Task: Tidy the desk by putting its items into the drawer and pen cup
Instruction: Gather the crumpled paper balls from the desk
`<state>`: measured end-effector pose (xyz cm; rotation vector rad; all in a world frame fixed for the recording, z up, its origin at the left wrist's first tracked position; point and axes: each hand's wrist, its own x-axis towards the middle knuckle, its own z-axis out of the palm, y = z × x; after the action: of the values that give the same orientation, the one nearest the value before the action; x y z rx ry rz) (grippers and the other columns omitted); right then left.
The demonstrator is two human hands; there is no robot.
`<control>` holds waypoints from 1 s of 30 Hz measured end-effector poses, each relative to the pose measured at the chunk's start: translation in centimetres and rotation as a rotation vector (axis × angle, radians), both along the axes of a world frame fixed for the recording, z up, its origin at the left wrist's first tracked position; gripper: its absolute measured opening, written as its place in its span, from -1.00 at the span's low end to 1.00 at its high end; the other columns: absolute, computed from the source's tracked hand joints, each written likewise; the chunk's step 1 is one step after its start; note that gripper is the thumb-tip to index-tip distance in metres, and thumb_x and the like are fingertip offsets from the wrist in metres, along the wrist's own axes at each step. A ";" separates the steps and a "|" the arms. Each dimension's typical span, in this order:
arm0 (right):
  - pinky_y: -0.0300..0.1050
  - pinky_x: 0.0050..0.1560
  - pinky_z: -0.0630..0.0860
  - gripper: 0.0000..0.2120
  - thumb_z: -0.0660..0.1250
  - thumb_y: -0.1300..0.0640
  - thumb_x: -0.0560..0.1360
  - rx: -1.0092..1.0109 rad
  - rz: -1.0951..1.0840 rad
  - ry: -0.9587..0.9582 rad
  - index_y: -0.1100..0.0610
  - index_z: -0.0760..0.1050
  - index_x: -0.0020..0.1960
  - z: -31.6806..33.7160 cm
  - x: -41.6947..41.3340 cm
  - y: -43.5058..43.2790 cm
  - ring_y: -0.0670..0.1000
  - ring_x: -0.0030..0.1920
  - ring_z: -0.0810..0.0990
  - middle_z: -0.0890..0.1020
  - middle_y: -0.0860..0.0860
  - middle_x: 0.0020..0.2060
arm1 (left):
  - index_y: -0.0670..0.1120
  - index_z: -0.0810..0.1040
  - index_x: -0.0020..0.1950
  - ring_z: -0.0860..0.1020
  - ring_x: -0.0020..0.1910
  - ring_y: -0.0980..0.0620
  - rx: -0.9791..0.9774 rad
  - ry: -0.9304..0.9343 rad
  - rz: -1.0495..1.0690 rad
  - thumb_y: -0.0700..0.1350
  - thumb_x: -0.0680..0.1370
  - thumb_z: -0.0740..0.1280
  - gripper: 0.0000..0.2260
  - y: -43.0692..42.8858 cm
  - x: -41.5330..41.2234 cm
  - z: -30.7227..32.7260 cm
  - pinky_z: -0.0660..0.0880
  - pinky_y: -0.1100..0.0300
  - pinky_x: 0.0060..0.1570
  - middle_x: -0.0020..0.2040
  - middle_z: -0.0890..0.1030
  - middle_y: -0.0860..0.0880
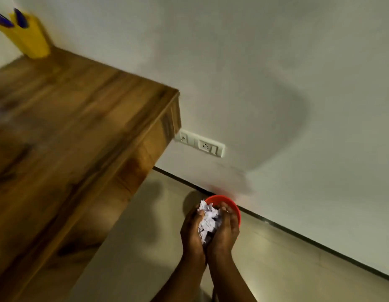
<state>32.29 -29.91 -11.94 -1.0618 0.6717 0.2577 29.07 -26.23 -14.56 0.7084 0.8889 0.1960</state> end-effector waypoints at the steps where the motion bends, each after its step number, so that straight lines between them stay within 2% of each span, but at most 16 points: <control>1: -0.12 -0.25 0.60 -0.87 0.24 0.26 0.55 -0.014 -0.005 0.047 0.12 0.56 -0.04 -1.9 0.3 -0.6 0.09 -0.22 0.68 0.71 0.03 -0.28 | -0.24 0.56 0.18 0.58 0.13 -0.27 -0.020 0.050 0.019 -0.02 0.27 0.48 -0.46 -0.6 0.3 -1.8 0.45 -0.15 0.23 0.13 0.61 -0.28; 2: -0.12 -0.25 0.60 -0.87 0.24 0.26 0.55 -0.028 -0.013 0.096 0.12 0.56 -0.03 -4.1 0.7 -1.3 0.10 -0.21 0.68 0.71 0.04 -0.26 | -0.27 0.56 0.17 0.58 0.11 -0.29 -0.035 0.091 0.034 -0.05 0.30 0.47 -0.50 -1.3 0.7 -3.9 0.46 -0.16 0.21 0.12 0.60 -0.30; 4: -0.02 -0.10 0.61 -0.87 0.25 0.25 0.54 -0.027 -0.007 0.189 0.15 0.57 0.00 -8.7 1.6 -2.1 0.19 -0.09 0.66 0.69 0.14 -0.12 | -0.29 0.54 0.19 0.57 0.11 -0.30 -0.088 0.146 0.073 -0.11 0.39 0.42 -0.57 -2.1 1.7 -8.3 0.46 -0.15 0.20 0.14 0.59 -0.31; 6: 0.05 0.09 0.56 -0.86 0.25 0.22 0.54 -0.026 0.011 0.253 0.16 0.58 0.03 -12.8 2.9 -2.7 0.23 0.03 0.62 0.65 0.19 0.00 | -0.30 0.50 0.25 0.55 0.16 -0.30 -0.137 0.165 0.083 -0.09 0.35 0.46 -0.47 -2.3 3.0 -13.0 0.43 -0.15 0.25 0.19 0.56 -0.32; 9: 0.11 0.17 0.52 -0.84 0.24 0.23 0.54 -0.072 0.053 0.262 0.12 0.56 0.06 -19.0 4.9 -3.4 0.20 0.06 0.60 0.64 0.15 0.04 | -0.32 0.43 0.31 0.49 0.23 -0.34 -0.199 0.159 0.029 -0.06 0.26 0.56 -0.29 -2.8 5.0 -20.8 0.33 -0.20 0.33 0.27 0.49 -0.35; 12: 0.06 0.07 0.52 -0.79 0.21 0.24 0.56 -0.102 0.042 0.315 0.08 0.46 0.16 -24.4 6.6 -4.6 0.17 -0.02 0.58 0.61 0.09 -0.05 | -0.32 0.38 0.35 0.48 0.24 -0.34 -0.331 0.203 -0.021 -0.08 0.34 0.48 -0.34 -2.6 7.1 -26.3 0.38 -0.17 0.29 0.28 0.48 -0.35; 15: 0.08 0.05 0.55 -0.78 0.20 0.21 0.56 -0.146 0.085 0.353 0.21 0.48 0.18 -29.4 8.1 -5.7 0.27 0.06 0.60 0.62 0.23 0.04 | -0.28 0.36 0.38 0.46 0.27 -0.28 -0.373 0.242 -0.093 -0.06 0.49 0.34 -0.48 -3.0 9.5 -29.0 0.44 -0.07 0.16 0.32 0.47 -0.29; 17: 0.00 0.05 0.58 -0.76 0.17 0.22 0.57 -0.129 0.102 0.348 0.29 0.52 0.14 -31.8 9.2 -6.3 0.31 0.10 0.58 0.60 0.30 0.08 | -0.24 0.41 0.35 0.46 0.27 -0.20 -0.353 0.281 -0.148 0.02 0.56 0.25 -0.54 -2.9 11.0 -30.1 0.42 -0.03 0.15 0.29 0.51 -0.20; 19: -0.04 0.03 0.59 -0.72 0.16 0.15 0.57 -0.114 0.134 0.352 0.28 0.55 0.11 -34.2 10.3 -6.7 0.28 0.07 0.60 0.62 0.28 0.06 | -0.17 0.45 0.35 0.49 0.25 -0.16 -0.314 0.312 -0.238 0.17 0.47 0.32 -0.43 -2.7 12.1 -32.2 0.39 -0.04 0.26 0.27 0.54 -0.15; 20: 0.04 0.08 0.56 -0.69 0.18 0.06 0.55 -0.087 0.159 0.346 0.23 0.57 0.11 -34.8 10.7 -7.0 0.26 0.06 0.61 0.63 0.25 0.07 | -0.10 0.48 0.34 0.51 0.24 -0.17 -0.282 0.338 -0.287 0.26 0.36 0.40 -0.33 -2.3 12.4 -34.5 0.39 -0.08 0.28 0.27 0.55 -0.13; 22: 0.17 0.18 0.50 -0.59 0.20 -0.11 0.48 -0.076 0.189 0.360 0.14 0.55 0.15 -36.3 11.4 -7.5 0.23 0.07 0.61 0.63 0.21 0.10 | 0.02 0.53 0.28 0.50 0.24 -0.22 -0.211 0.417 -0.392 0.42 0.18 0.42 -0.22 -1.5 12.5 -37.9 0.35 -0.22 0.27 0.28 0.55 -0.12; 25: 0.22 0.25 0.42 -0.48 0.11 -0.22 0.51 -0.029 0.179 0.406 0.16 0.54 0.17 -41.0 11.9 -8.4 0.26 0.10 0.59 0.62 0.23 0.10 | 0.00 0.54 0.24 0.47 0.23 -0.30 -0.291 0.469 -0.408 0.48 0.25 0.30 -0.26 -1.2 12.7 -35.4 0.30 -0.33 0.23 0.23 0.54 -0.16; 26: 0.26 0.24 0.42 -0.42 0.13 -0.28 0.46 -0.036 0.183 0.437 0.15 0.53 0.20 -42.2 12.2 -8.4 0.28 0.12 0.59 0.61 0.24 0.13 | -0.01 0.53 0.24 0.46 0.22 -0.30 -0.317 0.471 -0.393 0.47 0.27 0.28 -0.26 -1.2 12.8 -34.4 0.32 -0.32 0.21 0.23 0.54 -0.18; 28: 0.25 0.22 0.45 -0.35 0.17 -0.32 0.38 0.012 0.186 0.440 0.12 0.50 0.27 -41.6 12.2 -8.5 0.26 0.15 0.58 0.59 0.21 0.18 | -0.03 0.50 0.26 0.47 0.23 -0.27 -0.356 0.443 -0.365 0.42 0.35 0.25 -0.32 -1.5 12.6 -33.0 0.37 -0.22 0.19 0.24 0.53 -0.18; 29: 0.19 0.21 0.46 -0.40 0.15 -0.27 0.44 0.041 0.180 0.435 0.13 0.48 0.27 -40.8 12.0 -8.7 0.23 0.15 0.58 0.60 0.18 0.17 | -0.04 0.48 0.27 0.46 0.24 -0.24 -0.337 0.438 -0.352 0.38 0.41 0.23 -0.38 -1.6 12.4 -32.4 0.39 -0.17 0.19 0.26 0.52 -0.16; 30: 0.11 0.17 0.48 -0.49 0.12 -0.19 0.53 0.038 0.208 0.427 0.15 0.48 0.26 -36.2 11.7 -8.6 0.19 0.13 0.58 0.61 0.15 0.14 | -0.03 0.46 0.27 0.46 0.26 -0.21 -0.290 0.441 -0.340 0.31 0.47 0.21 -0.46 -1.9 12.1 -31.6 0.39 -0.15 0.22 0.29 0.50 -0.13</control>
<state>43.94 -38.47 -48.19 -1.0504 0.9338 0.6884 41.17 -28.12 -46.13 0.6277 1.1683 -0.4007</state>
